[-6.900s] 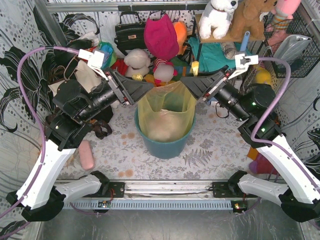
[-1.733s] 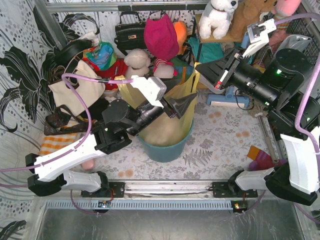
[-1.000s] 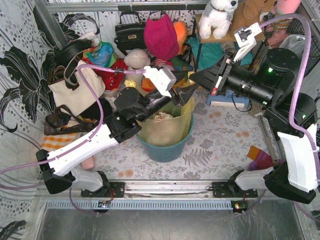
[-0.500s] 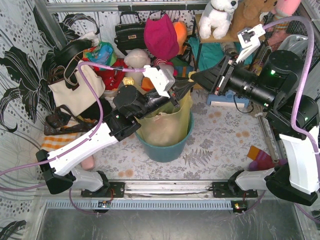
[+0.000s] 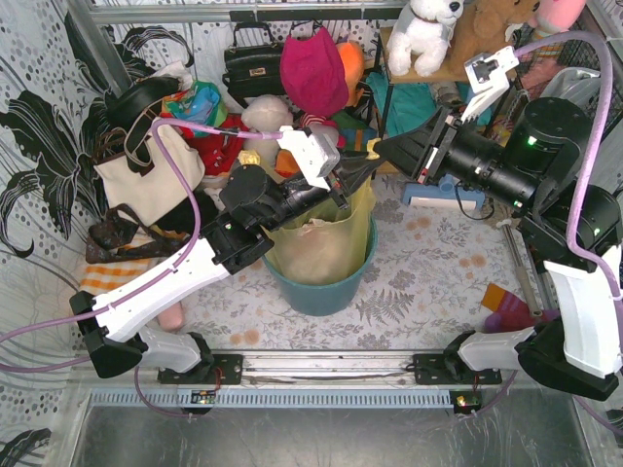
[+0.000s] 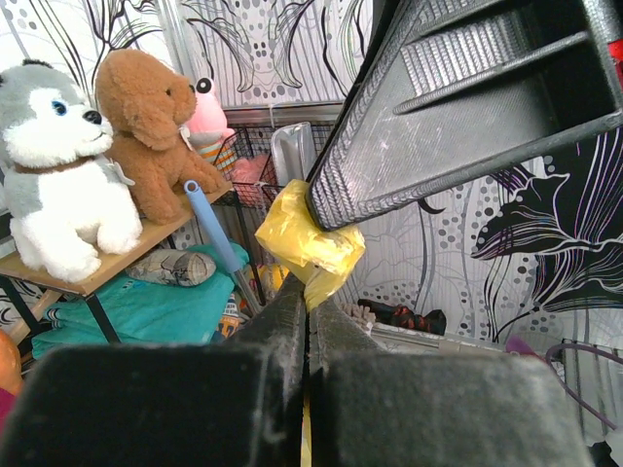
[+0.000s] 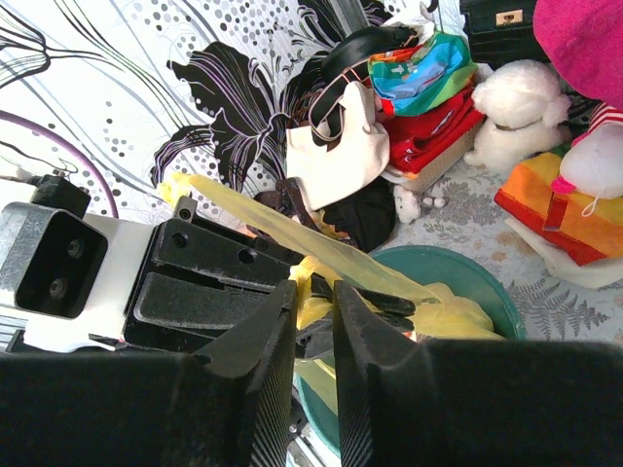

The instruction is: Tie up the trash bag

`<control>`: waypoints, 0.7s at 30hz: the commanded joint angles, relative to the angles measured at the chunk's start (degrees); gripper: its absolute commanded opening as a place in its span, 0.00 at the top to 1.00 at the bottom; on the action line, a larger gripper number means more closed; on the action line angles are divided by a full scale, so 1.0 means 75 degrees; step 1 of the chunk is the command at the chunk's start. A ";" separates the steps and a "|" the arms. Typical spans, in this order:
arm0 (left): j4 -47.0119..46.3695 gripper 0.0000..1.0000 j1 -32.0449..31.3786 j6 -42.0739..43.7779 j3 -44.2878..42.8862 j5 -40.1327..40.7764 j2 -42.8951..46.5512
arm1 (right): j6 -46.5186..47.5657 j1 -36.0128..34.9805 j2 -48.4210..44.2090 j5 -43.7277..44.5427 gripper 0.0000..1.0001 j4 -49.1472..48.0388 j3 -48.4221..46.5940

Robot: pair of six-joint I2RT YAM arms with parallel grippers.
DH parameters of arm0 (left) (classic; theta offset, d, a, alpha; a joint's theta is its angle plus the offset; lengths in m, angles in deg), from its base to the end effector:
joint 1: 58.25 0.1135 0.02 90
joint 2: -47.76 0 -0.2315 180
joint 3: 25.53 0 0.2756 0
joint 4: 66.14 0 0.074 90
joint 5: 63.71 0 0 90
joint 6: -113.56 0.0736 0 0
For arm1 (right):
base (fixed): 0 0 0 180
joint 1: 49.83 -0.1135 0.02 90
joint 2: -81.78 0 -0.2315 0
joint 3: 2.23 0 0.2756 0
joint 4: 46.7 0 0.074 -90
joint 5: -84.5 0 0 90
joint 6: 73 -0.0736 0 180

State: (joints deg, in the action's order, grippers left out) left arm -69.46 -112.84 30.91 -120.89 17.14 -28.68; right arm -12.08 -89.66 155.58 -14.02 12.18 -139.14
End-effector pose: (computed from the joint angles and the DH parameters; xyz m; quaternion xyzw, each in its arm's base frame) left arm 0.2003 -0.3020 0.4834 0.3427 0.4424 -0.3723 0.7404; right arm 0.1669 0.1534 0.5924 -0.1178 0.6706 0.4551 0.5739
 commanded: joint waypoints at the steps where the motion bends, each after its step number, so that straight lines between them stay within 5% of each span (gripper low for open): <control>1: -0.0399 0.99 0.0065 -0.0129 -0.0004 -0.0113 0.0067 | 0.0008 0.0014 0.0034 -0.0011 0.80 -0.0386 -0.0122; 12: -0.0284 0.99 0.0071 -0.0181 -0.0075 -0.0239 -0.0032 | 0.0025 0.0014 0.0197 -0.0182 0.87 -0.0534 -0.0263; 14: -0.0271 0.99 0.0071 -0.0201 -0.0083 -0.0266 -0.0039 | 0.0049 0.0014 0.0213 -0.0177 1.00 -0.0537 -0.0262; 21: -0.0227 0.99 0.0071 -0.0239 -0.0013 -0.0245 -0.0037 | 0.0067 0.0014 0.0192 -0.0078 1.00 -0.0825 -0.0379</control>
State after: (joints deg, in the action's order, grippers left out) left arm -69.44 -112.58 29.95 -120.89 15.70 -28.90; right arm -12.06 -89.66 157.30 -14.52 10.34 -139.93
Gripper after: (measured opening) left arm 0.015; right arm 0.002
